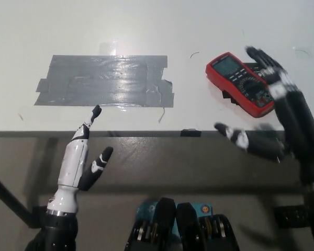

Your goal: The robot first picks the multimeter with right hand and then unfolds the black stand on the back of it using left hand

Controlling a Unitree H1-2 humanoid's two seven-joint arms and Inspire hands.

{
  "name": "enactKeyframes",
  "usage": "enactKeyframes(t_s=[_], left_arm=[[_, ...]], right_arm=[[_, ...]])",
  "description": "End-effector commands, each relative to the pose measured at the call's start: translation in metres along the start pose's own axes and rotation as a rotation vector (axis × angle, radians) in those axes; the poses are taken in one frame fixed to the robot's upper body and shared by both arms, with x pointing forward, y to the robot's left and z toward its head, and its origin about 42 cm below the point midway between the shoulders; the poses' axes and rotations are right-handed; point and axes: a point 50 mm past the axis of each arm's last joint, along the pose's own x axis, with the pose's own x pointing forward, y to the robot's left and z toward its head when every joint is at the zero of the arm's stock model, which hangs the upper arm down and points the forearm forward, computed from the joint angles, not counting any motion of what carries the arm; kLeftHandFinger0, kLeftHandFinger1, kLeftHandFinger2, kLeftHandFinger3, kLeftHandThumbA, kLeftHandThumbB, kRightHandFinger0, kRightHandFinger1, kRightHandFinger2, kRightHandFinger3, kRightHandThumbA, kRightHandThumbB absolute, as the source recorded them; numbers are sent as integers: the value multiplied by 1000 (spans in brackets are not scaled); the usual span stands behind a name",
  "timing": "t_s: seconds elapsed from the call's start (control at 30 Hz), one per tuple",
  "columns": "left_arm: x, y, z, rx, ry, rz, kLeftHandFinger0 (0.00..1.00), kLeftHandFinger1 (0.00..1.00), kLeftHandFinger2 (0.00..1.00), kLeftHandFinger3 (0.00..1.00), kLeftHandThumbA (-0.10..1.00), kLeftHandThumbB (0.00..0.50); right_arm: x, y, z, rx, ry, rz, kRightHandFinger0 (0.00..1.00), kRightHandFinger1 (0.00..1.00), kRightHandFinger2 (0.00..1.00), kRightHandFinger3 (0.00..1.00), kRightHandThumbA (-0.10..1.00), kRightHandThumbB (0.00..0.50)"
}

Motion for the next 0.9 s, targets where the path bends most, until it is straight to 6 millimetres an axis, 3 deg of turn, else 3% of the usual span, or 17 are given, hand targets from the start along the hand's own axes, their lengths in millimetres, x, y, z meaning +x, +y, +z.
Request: enactKeyframes(t_s=[0.0, 0.1, 0.17, 0.27, 0.43, 0.67, 0.87], left_arm=[[12, 2, 4, -111, 19, -6, 1000, 1000, 1000, 1000, 1000, 431], [2, 4, 1, -115, 34, -13, 1000, 1000, 1000, 1000, 1000, 434], [-5, 5, -1, -116, 46, -14, 1000, 1000, 1000, 1000, 1000, 438], [-14, 3, -4, -114, 62, -19, 1000, 1000, 1000, 1000, 1000, 439], [-28, -1, -9, -127, 98, -33, 1000, 1000, 1000, 1000, 1000, 449], [-47, -3, -18, -116, 144, -54, 1000, 1000, 1000, 1000, 1000, 477], [-50, 0, -25, -105, 155, -65, 1000, 1000, 1000, 1000, 1000, 482]], right_arm=[[-22, 13, -23, 98, 40, -88, 1000, 1000, 1000, 1000, 834, 255], [-42, 34, -62, 178, 197, -47, 1000, 1000, 1000, 1000, 842, 241], [-47, 39, -75, 290, 266, -34, 1000, 1000, 1000, 1000, 863, 237], [-54, 42, -79, 298, 281, -21, 1000, 1000, 1000, 1000, 834, 223], [-68, 51, -87, 290, 330, 37, 1000, 1000, 1000, 1000, 804, 270], [-91, 68, -92, 307, 395, 81, 1000, 1000, 1000, 1000, 776, 253], [-97, 72, -95, 318, 411, 78, 1000, 1000, 1000, 1000, 771, 270]])
